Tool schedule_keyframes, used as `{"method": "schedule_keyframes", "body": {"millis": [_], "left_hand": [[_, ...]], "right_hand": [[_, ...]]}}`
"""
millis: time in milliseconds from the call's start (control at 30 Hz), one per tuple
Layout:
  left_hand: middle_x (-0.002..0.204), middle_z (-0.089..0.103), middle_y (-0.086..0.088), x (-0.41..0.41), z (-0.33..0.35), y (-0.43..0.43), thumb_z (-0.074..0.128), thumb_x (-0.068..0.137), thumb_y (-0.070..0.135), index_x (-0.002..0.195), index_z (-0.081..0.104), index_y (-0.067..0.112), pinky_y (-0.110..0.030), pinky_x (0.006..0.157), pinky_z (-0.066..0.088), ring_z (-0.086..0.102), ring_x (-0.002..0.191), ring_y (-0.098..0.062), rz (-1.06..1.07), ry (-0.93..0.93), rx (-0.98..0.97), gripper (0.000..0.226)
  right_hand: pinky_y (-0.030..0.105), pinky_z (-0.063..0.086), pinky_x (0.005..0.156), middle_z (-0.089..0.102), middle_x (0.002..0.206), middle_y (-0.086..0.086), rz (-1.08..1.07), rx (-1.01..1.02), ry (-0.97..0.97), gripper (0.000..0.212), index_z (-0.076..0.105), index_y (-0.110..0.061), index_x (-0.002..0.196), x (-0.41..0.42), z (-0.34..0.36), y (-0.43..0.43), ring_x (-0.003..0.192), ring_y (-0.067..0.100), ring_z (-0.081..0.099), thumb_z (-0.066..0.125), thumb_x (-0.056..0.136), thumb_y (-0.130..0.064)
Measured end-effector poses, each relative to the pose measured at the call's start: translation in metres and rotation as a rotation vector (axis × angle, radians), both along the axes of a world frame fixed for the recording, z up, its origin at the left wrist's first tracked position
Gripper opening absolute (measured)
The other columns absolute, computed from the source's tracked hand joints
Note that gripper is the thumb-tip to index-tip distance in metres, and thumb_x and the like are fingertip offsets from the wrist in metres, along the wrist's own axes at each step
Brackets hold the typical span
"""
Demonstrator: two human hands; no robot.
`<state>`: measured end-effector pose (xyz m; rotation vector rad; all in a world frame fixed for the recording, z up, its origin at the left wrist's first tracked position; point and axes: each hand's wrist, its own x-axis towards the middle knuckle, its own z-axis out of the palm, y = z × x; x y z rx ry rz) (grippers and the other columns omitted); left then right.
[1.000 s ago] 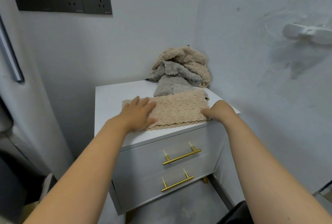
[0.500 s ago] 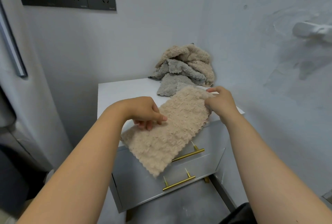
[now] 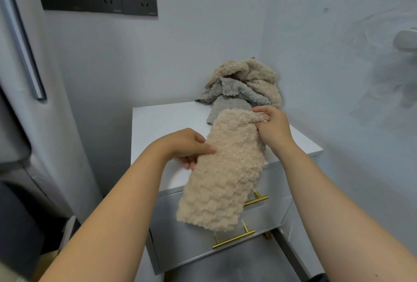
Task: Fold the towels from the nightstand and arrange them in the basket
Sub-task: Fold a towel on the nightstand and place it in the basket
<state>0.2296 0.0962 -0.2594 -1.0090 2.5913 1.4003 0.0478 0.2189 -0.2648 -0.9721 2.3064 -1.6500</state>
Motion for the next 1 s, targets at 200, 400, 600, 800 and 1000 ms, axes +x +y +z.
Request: {"method": "schedule_keyframes", "body": {"millis": [200,400,600,800,1000], "left_hand": [[0.1,0.067,-0.005,-0.01,-0.015,-0.015,0.072,0.083,0.034,0.133,0.05,0.011,-0.028,0.074,0.056,0.065,0.074,-0.013,0.261,0.306,0.065,0.059],[0.067,0.054,-0.002,-0.005,-0.019,-0.031,0.071,0.083,0.023,0.089,0.064,0.012,-0.026,0.059,0.035,0.043,0.054,-0.013,0.251,0.372,0.372,0.014],[0.046,0.043,0.004,0.003,-0.01,-0.052,0.074,0.08,0.009,0.057,0.051,0.014,-0.019,0.044,0.031,0.036,0.044,-0.01,0.371,0.325,0.173,0.033],[0.054,0.042,-0.003,0.001,-0.016,-0.059,0.077,0.077,0.021,0.06,0.048,0.009,-0.021,0.046,0.03,0.033,0.045,-0.014,0.449,0.264,-0.128,0.037],[0.066,0.067,-0.004,0.0,-0.024,-0.059,0.069,0.077,0.011,0.072,0.066,0.007,-0.043,0.072,0.057,0.064,0.066,-0.024,0.576,0.48,-0.305,0.007]], "right_hand": [[0.046,0.058,0.075,0.064,0.119,0.012,0.235,-0.016,-0.133,0.038,0.067,-0.025,0.094,0.011,0.008,-0.016,0.09,0.033,0.067,0.05,0.089,0.009],[0.035,0.054,0.07,0.066,0.103,0.016,0.428,-0.027,-0.28,0.043,0.069,-0.019,0.093,0.015,0.02,-0.024,0.089,0.026,0.066,0.045,0.086,0.016],[0.033,0.05,0.072,0.067,0.089,0.012,0.177,0.299,0.139,0.016,0.069,-0.001,0.096,0.015,0.013,-0.043,0.076,0.023,0.06,0.07,0.084,-0.013],[0.034,0.048,0.063,0.064,0.069,0.009,0.043,0.242,0.21,0.016,0.065,-0.01,0.067,0.029,0.004,-0.057,0.072,0.028,0.061,0.071,0.081,-0.015],[0.029,0.043,0.067,0.065,0.081,-0.003,0.024,0.046,0.207,0.008,0.072,-0.012,0.086,0.035,0.003,-0.06,0.074,0.017,0.058,0.065,0.088,-0.015]]}}
